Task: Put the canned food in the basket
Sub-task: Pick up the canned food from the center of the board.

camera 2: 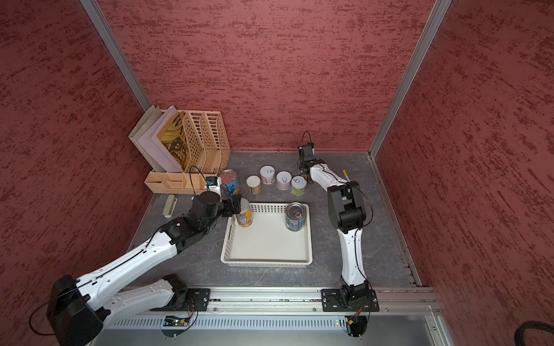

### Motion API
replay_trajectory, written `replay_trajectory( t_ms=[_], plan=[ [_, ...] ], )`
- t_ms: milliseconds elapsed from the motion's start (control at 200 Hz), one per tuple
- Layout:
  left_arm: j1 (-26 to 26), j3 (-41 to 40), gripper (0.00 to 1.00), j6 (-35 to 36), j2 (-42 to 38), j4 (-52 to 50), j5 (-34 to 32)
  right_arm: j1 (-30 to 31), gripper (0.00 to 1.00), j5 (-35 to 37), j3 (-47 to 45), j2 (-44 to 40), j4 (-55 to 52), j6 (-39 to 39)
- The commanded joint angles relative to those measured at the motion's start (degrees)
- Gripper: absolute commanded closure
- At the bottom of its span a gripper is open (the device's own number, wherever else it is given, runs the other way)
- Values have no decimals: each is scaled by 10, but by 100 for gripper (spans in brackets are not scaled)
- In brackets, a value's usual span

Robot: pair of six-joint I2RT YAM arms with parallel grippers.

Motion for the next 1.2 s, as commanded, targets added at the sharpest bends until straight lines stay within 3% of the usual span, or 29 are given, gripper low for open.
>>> replay_trajectory(
  t_ms=[0,391,611,1192],
  plan=[
    [3,5,0,-3,1,2,7,1,63,-4,4,-64,57,-2],
    [4,7,0,-2,2,-2,7,10,67,0,-55,-146,77,0],
    [5,6,0,-2,-10,-4,6,37,69,11,-111,-240,74,3],
    [10,4,0,-2,-31,-14,-6,270,72,108,-243,-539,-6,-41]
  ],
)
